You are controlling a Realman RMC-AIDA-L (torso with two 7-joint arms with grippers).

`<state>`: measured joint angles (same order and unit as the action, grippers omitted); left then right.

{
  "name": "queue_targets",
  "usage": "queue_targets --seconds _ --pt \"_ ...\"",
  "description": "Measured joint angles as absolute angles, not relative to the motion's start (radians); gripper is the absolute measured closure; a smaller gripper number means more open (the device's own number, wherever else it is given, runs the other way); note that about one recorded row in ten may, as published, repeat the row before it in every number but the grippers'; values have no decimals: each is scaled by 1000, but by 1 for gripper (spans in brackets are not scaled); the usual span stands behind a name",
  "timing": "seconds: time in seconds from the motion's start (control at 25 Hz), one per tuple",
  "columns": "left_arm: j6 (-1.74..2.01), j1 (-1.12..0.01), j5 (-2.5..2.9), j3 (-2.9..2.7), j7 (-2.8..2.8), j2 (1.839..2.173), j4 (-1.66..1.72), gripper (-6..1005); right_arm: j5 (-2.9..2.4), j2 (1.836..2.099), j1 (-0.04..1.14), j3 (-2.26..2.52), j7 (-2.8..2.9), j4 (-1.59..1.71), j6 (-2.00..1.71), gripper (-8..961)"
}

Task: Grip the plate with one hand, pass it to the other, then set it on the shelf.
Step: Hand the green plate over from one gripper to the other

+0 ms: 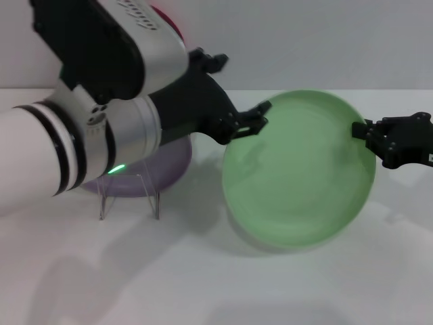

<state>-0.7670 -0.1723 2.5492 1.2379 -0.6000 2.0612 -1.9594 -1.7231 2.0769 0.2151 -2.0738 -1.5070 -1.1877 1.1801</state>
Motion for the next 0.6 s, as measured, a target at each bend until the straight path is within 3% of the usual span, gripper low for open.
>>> queue_targets --seconds 0.6 --pt "-807 -264 2512 1265 -611 2063 -1805 205 -1683 2080 194 -2066 -1553 -1199 1265 930"
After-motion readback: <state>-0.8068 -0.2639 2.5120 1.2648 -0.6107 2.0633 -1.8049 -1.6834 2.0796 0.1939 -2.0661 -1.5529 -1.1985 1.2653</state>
